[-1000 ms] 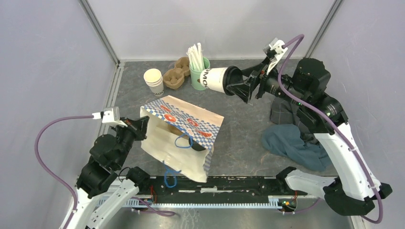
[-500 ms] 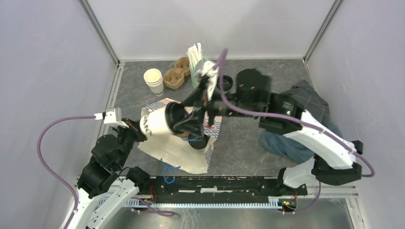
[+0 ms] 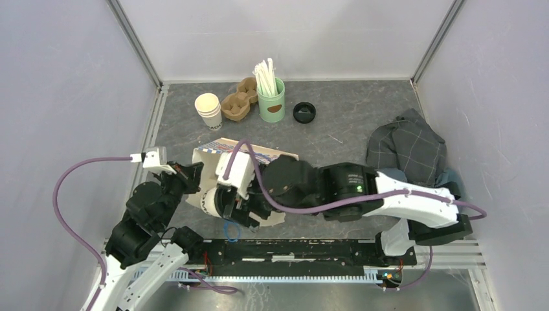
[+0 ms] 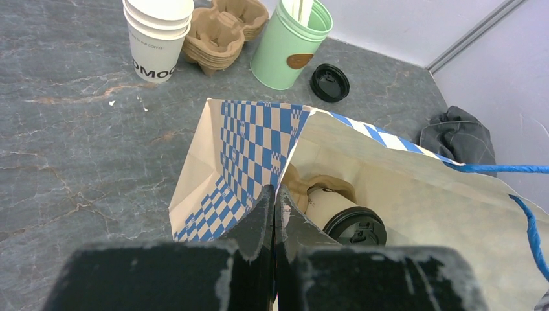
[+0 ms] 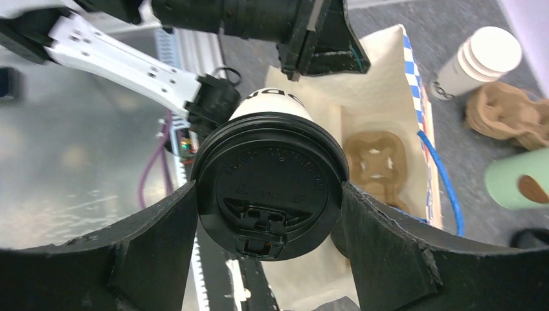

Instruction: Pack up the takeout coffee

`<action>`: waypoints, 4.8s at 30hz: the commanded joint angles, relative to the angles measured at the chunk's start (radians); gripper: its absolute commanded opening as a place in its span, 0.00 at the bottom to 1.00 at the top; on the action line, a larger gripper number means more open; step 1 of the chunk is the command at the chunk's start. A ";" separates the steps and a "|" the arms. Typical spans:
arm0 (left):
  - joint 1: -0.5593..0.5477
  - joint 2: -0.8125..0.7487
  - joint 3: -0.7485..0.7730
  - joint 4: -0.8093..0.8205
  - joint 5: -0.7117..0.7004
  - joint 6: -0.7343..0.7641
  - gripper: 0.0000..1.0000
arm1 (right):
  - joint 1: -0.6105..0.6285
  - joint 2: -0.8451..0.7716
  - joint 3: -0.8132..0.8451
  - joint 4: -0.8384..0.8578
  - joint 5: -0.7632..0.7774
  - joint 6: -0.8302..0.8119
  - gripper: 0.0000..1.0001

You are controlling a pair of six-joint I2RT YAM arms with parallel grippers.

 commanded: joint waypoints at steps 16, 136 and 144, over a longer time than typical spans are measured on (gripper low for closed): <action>-0.002 -0.124 -0.035 0.029 -0.005 -0.029 0.02 | 0.097 0.248 0.068 -0.100 0.463 -0.037 0.69; -0.002 -0.276 -0.191 -0.048 0.352 -0.222 0.02 | -0.118 0.160 -0.634 0.442 0.462 -0.051 0.64; -0.002 -0.274 -0.186 -0.047 0.369 -0.221 0.02 | -0.141 0.182 -0.644 0.447 0.445 -0.066 0.64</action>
